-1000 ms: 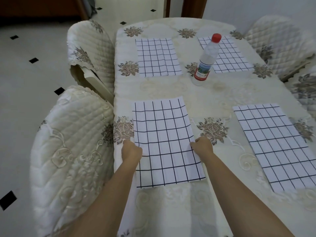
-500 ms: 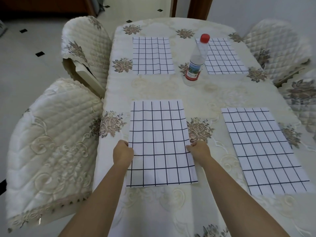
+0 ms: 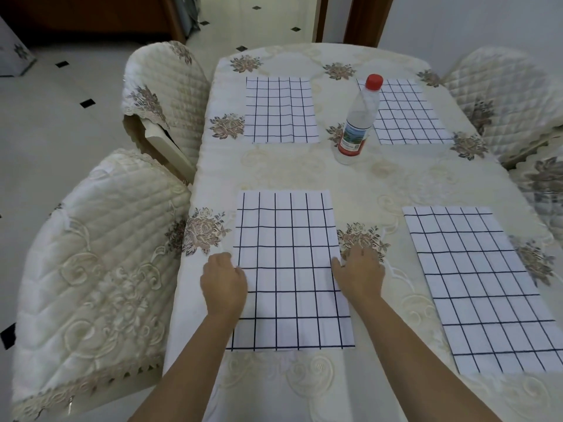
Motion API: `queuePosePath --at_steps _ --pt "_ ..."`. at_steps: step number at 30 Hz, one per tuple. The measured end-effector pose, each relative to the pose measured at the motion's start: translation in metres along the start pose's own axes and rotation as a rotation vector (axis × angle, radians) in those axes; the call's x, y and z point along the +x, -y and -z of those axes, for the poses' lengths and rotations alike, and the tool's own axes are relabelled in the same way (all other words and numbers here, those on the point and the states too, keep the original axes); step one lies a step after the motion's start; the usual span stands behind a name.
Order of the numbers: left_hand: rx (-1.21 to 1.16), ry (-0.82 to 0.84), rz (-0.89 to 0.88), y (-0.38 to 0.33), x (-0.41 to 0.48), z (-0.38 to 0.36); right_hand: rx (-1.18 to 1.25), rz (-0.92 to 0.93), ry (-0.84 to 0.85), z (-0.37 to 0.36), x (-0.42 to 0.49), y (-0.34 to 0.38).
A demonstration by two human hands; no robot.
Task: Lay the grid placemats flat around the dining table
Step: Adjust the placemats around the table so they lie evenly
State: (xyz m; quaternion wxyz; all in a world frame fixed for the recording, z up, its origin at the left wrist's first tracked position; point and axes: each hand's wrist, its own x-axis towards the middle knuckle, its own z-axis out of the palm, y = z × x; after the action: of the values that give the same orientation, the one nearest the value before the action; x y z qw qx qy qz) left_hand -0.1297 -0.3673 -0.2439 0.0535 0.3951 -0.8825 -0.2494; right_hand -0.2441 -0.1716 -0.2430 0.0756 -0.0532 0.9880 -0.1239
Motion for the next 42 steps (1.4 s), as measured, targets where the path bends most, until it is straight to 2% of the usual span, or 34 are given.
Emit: queuePosePath --at_steps 2,4,8,10,13,18,23,30,34,36,37,39,42 --pt "0.031 -0.011 -0.245 -0.009 0.001 -0.011 0.012 0.204 -0.093 -0.010 0.004 0.012" --pt "0.133 0.061 -0.416 -0.019 0.004 -0.026 0.003 0.358 -0.100 -0.021 0.008 0.028" --pt "0.308 0.270 -0.546 -0.035 0.017 -0.046 -0.054 0.516 0.047 -0.036 0.016 0.059" --pt "0.361 0.348 -0.563 -0.037 0.027 -0.055 -0.096 0.536 0.108 -0.042 0.023 0.065" --pt "0.375 0.351 -0.537 -0.034 0.049 -0.067 -0.123 0.528 0.145 -0.055 0.044 0.066" --pt "0.345 0.238 -0.548 -0.038 0.085 -0.073 -0.142 0.566 0.110 -0.063 0.084 0.066" --pt "0.380 0.189 -0.441 -0.037 0.126 -0.068 -0.113 0.554 0.078 -0.060 0.121 0.062" --pt "0.356 0.154 -0.294 -0.003 0.159 -0.046 -0.079 0.310 0.094 -0.043 0.142 0.020" --pt "0.278 0.071 -0.197 -0.011 0.137 -0.045 0.165 0.197 0.019 -0.038 0.129 0.017" --pt "0.275 0.050 -0.333 -0.030 0.110 -0.053 0.223 0.205 -0.063 -0.040 0.111 0.034" --pt "0.280 0.077 -0.432 -0.039 0.096 -0.060 0.189 0.277 -0.112 -0.045 0.097 0.045" --pt "0.286 0.190 -0.545 -0.051 0.066 -0.071 0.065 0.438 -0.042 -0.057 0.066 0.063" --pt "0.310 0.244 -0.531 -0.043 0.049 -0.075 -0.035 0.502 0.020 -0.066 0.033 0.056"
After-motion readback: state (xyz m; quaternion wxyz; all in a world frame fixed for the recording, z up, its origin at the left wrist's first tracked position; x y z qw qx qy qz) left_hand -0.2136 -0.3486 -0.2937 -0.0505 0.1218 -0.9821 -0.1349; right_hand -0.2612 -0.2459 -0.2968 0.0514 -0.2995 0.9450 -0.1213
